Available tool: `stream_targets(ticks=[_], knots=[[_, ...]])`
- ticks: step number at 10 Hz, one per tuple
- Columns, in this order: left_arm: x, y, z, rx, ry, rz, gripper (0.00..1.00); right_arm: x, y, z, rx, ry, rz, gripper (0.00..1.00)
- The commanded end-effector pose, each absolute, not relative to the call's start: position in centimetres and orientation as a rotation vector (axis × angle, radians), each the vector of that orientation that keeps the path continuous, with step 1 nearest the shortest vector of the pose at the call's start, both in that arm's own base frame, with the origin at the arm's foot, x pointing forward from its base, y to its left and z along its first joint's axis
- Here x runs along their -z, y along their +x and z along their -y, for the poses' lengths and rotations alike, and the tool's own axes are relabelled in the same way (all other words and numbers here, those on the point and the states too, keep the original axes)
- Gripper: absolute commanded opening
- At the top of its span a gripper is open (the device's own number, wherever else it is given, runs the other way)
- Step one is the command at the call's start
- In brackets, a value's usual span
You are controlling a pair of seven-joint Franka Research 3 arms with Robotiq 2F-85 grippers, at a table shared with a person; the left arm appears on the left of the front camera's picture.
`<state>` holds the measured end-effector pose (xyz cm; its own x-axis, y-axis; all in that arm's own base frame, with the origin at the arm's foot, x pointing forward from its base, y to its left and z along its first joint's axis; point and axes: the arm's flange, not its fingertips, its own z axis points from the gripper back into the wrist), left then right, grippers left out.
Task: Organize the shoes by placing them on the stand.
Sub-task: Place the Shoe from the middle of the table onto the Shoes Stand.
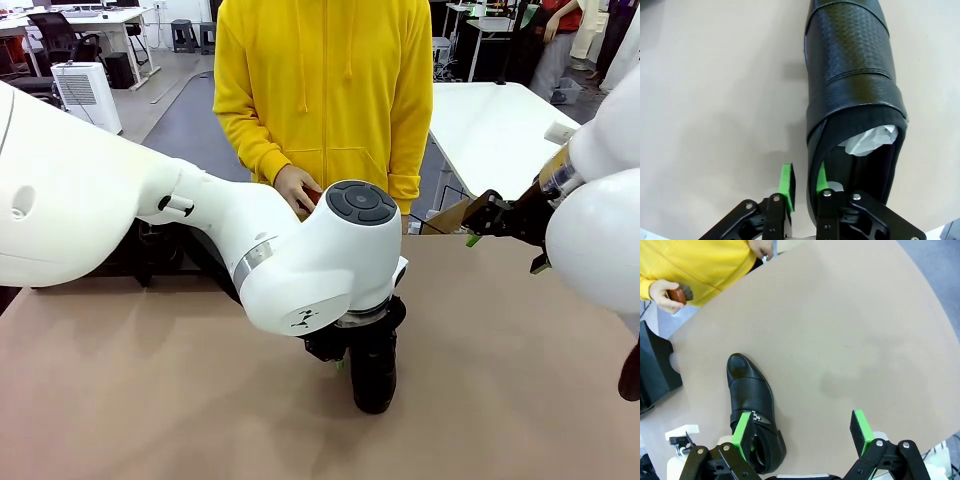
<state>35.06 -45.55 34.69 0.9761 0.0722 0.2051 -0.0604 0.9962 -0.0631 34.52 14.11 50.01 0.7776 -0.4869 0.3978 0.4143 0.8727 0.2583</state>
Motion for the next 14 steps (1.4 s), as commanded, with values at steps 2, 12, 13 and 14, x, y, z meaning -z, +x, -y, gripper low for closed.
stream_targets(ticks=[2,12,13,14], knots=[[-34.4,35.8,46.1,-0.047,-0.045,0.159,0.0,-50.2,34.8,-13.8,0.471,0.172,0.481,1.0],[-45.0,40.0,32.5,0.06,-0.013,0.305,0.0,-50.2,34.8,-13.8,0.471,0.172,0.481,1.0],[-45.9,41.4,30.2,0.022,0.006,0.357,0.0,-50.2,34.8,-13.8,0.471,0.172,0.481,1.0],[-46.9,43.1,28.0,-0.049,0.011,0.416,0.0,-50.2,34.8,-13.8,0.471,0.172,0.481,1.0]])
